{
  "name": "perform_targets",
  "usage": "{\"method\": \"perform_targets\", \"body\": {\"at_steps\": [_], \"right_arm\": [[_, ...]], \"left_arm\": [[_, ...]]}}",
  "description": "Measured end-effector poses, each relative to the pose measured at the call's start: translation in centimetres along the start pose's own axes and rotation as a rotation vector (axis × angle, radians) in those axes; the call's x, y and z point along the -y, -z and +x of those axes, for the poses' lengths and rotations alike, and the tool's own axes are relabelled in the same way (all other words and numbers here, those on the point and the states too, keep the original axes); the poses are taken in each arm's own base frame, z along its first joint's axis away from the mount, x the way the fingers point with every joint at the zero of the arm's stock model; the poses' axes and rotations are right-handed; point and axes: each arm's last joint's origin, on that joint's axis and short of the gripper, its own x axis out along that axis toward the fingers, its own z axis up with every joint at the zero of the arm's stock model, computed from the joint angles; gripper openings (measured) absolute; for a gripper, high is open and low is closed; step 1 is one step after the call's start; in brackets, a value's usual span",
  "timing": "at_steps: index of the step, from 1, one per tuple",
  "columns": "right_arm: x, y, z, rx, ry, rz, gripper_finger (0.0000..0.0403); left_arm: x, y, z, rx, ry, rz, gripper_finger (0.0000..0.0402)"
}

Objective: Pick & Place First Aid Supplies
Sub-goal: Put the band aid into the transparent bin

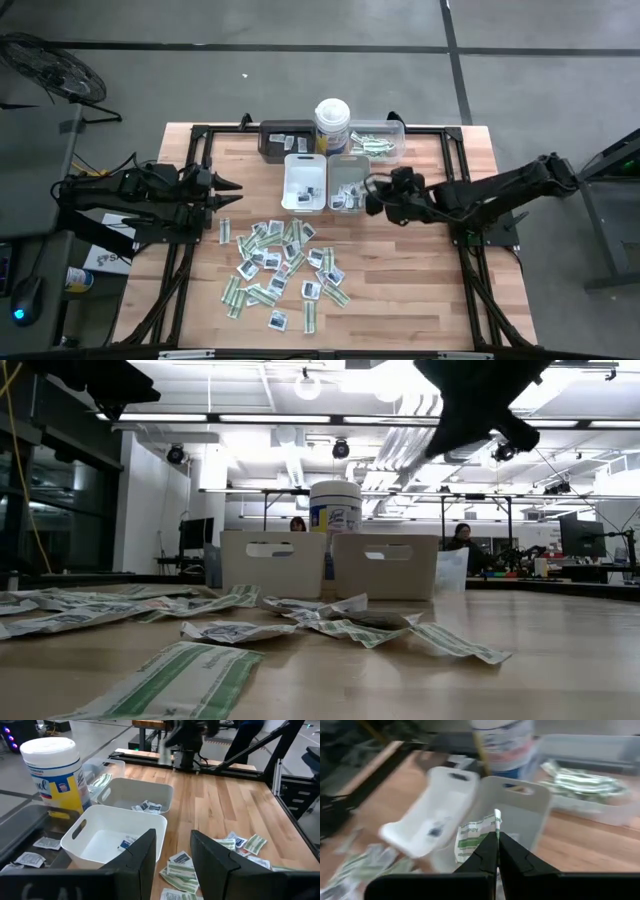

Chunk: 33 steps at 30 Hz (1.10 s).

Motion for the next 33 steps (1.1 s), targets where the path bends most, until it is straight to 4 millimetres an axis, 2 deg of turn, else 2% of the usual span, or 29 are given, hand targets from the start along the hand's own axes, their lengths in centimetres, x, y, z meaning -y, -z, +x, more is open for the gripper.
{"method": "perform_targets", "body": {"at_steps": [6,16,23,29,33], "right_arm": [[2.4,-1.8,2.7,0.029,0.159,0.079,0.0000],[6.4,-5.8,6.5,0.011,0.336,0.058,0.0000],[8.3,-7.9,10.5,-0.066,0.279,0.001,0.0000],[11.0,-8.7,13.8,-0.095,0.338,0.094,0.0000],[12.2,-9.3,15.7,-0.114,0.283,0.140,0.0000]], "left_arm": [[0.0,0.0,0.0,0.005,0.000,-0.017,0.0119],[-0.1,-0.1,0.0,0.010,-0.037,-0.020,0.0119],[-0.2,-0.1,0.0,0.016,-0.076,-0.027,0.0119],[-0.3,-0.1,0.0,0.020,-0.102,-0.029,0.0119],[-0.3,-0.1,0.0,0.021,-0.107,-0.033,0.0119]]}}
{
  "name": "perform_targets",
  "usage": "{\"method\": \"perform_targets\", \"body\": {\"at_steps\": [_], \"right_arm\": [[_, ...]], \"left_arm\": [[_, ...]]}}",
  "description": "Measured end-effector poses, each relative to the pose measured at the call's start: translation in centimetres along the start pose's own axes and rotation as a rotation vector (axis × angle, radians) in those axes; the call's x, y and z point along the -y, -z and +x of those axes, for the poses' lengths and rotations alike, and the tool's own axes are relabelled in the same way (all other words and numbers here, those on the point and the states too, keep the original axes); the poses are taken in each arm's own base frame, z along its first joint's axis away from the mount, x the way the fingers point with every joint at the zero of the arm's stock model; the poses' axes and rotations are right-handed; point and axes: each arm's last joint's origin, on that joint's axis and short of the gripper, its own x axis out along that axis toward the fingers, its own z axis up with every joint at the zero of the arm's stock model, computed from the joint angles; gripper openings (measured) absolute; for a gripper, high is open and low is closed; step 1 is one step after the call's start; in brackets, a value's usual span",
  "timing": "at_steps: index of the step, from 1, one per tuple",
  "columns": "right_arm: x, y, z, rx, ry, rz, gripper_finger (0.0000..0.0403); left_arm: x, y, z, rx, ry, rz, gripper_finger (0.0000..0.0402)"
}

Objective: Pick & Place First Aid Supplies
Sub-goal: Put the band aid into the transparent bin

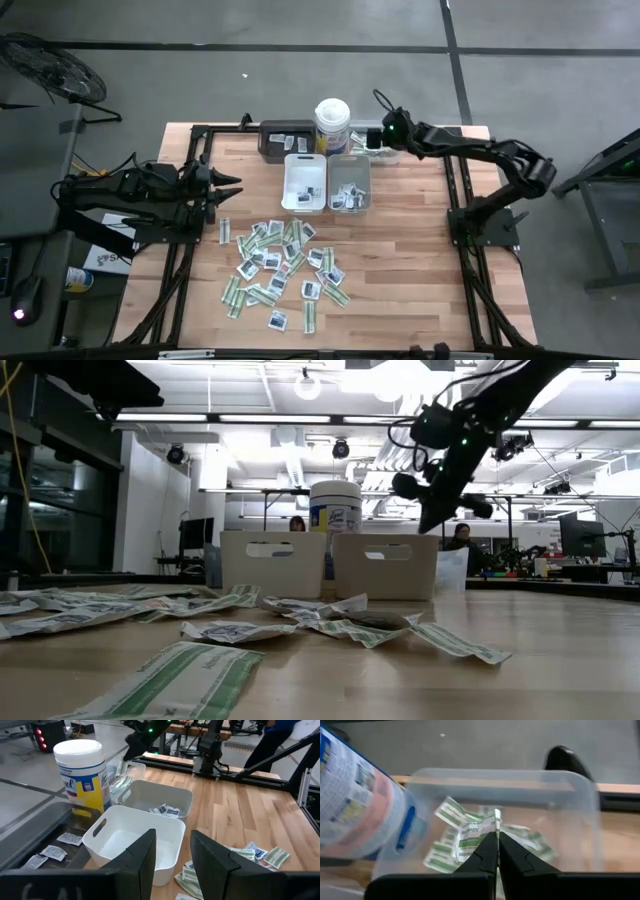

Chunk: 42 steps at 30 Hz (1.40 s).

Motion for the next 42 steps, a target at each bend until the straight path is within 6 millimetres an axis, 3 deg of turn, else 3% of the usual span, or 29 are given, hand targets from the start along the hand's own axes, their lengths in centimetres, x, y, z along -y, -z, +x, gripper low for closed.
{"method": "perform_targets", "body": {"at_steps": [7,16,22,35,42], "right_arm": [[-0.1,-0.9,2.8,0.021,-0.116,0.061,0.0000],[-0.2,-0.2,5.3,0.003,-0.129,0.093,0.0000],[-0.2,-0.1,5.4,-0.003,-0.130,0.090,0.0014],[-0.4,0.1,5.4,-0.047,-0.177,0.086,0.0104],[-0.4,0.0,5.2,-0.048,-0.185,0.087,0.0132]], "left_arm": [[-0.1,0.0,0.0,0.004,-0.023,-0.025,0.0119],[-0.1,0.0,0.0,0.009,-0.045,-0.041,0.0119],[-0.2,0.0,0.0,0.010,-0.052,-0.048,0.0119],[-0.2,0.0,0.0,0.011,-0.051,-0.058,0.0119],[-0.1,0.0,0.0,0.008,-0.039,-0.067,0.0119]]}}
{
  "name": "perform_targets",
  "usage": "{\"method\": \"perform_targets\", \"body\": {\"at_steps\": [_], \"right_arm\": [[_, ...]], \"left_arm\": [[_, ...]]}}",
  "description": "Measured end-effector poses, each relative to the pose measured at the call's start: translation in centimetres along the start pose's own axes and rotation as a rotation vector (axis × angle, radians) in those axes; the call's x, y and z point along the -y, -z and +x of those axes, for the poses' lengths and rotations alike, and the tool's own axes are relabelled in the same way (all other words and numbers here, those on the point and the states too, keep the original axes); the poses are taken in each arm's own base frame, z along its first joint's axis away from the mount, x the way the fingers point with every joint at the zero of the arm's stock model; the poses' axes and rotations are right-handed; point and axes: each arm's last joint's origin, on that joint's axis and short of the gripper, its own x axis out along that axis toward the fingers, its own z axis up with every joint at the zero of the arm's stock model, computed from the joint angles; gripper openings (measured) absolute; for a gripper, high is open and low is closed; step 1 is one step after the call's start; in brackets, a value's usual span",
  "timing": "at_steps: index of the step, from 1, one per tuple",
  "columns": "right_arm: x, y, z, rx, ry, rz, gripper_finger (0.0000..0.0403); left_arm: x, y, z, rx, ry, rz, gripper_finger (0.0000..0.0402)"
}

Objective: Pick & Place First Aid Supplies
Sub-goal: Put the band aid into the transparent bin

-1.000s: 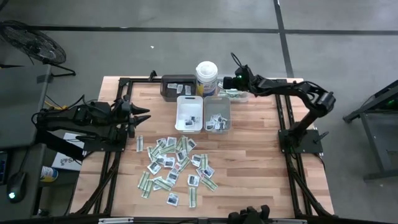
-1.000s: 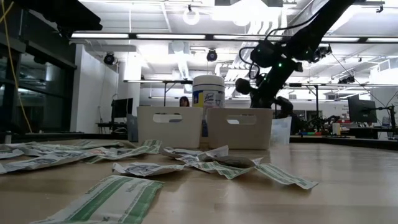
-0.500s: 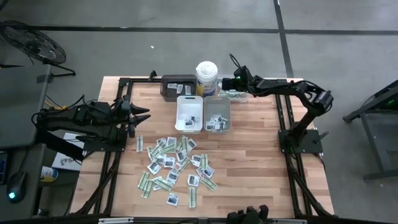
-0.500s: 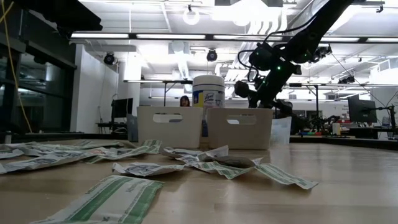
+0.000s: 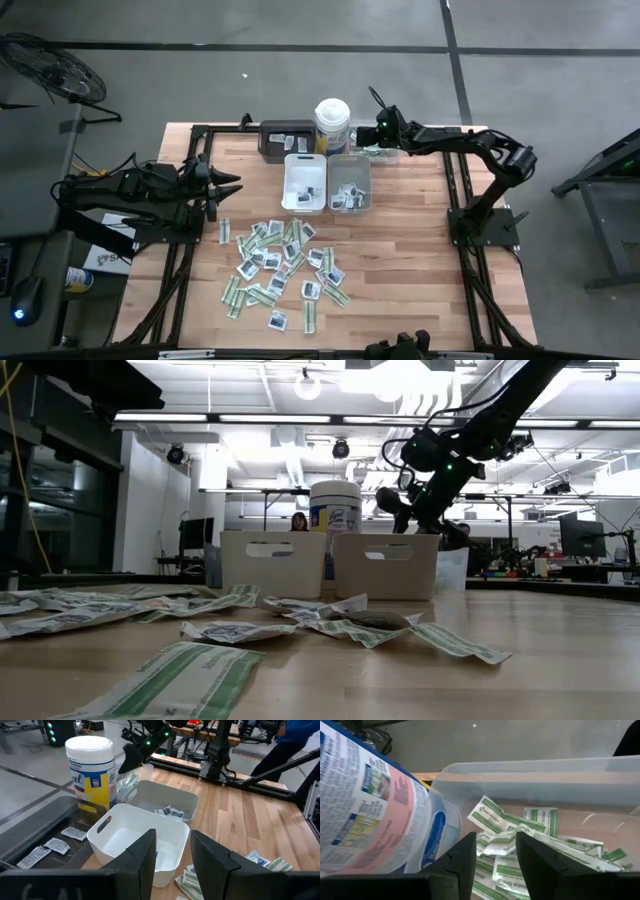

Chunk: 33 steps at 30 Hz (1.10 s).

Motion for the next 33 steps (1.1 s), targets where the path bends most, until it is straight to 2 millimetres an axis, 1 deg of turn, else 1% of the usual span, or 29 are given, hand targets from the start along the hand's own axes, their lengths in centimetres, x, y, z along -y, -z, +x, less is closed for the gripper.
{"method": "perform_targets", "body": {"at_steps": [6,12,18,22,28,33], "right_arm": [[-0.3,-0.5,-0.9,0.024,-0.021,0.002,0.0136],[-0.7,-1.0,-2.7,0.013,-0.071,-0.069,0.0136],[-1.6,-1.0,-5.4,-0.032,-0.154,-0.179,0.0136],[-2.6,-0.7,-7.5,-0.019,-0.211,-0.242,0.0136],[-4.6,0.6,-10.7,-0.027,-0.333,-0.310,0.0136],[-6.7,2.8,-12.7,-0.059,-0.438,-0.356,0.0136]], "left_arm": [[0.0,0.0,0.0,0.000,0.000,-0.004,0.0119],[0.0,0.0,0.0,0.000,0.000,-0.007,0.0119],[0.0,0.0,0.0,-0.002,0.004,-0.005,0.0119],[0.1,0.0,0.0,-0.007,0.024,0.011,0.0119],[0.1,0.1,0.0,-0.016,0.050,0.025,0.0119],[0.3,0.1,0.0,-0.024,0.090,0.042,0.0119]]}}
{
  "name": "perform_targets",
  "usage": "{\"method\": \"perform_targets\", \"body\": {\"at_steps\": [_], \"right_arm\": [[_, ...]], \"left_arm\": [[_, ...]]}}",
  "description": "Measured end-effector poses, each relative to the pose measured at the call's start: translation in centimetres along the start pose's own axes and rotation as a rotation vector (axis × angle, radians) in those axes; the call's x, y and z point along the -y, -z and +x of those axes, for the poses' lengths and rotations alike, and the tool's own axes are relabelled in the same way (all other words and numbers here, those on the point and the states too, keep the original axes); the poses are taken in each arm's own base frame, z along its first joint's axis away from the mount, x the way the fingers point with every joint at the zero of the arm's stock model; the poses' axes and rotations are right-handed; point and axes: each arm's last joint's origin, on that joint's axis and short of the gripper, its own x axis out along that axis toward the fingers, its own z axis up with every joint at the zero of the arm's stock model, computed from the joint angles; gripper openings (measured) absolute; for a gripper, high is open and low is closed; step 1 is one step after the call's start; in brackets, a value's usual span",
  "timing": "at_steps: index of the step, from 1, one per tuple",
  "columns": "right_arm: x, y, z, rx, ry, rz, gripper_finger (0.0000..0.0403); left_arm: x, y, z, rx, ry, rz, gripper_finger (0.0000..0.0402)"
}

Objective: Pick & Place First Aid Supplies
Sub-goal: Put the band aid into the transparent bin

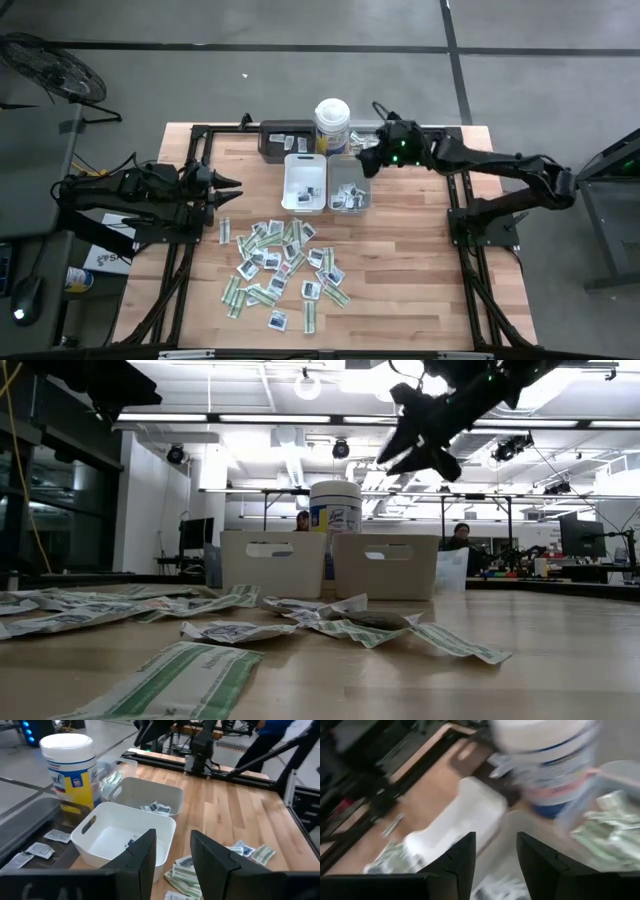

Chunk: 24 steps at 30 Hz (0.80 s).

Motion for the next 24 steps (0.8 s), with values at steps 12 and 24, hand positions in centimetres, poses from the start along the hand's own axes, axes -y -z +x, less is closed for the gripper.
{"method": "perform_targets", "body": {"at_steps": [12,24], "right_arm": [[-8.4,6.2,-1.4,-0.108,-0.198,-0.195,0.0136],[-12.8,11.7,-3.2,-0.105,-0.146,0.121,0.0136]], "left_arm": [[0.3,0.1,0.0,-0.024,0.117,0.040,0.0119],[0.6,0.1,-0.1,-0.036,0.199,0.059,0.0119]]}}
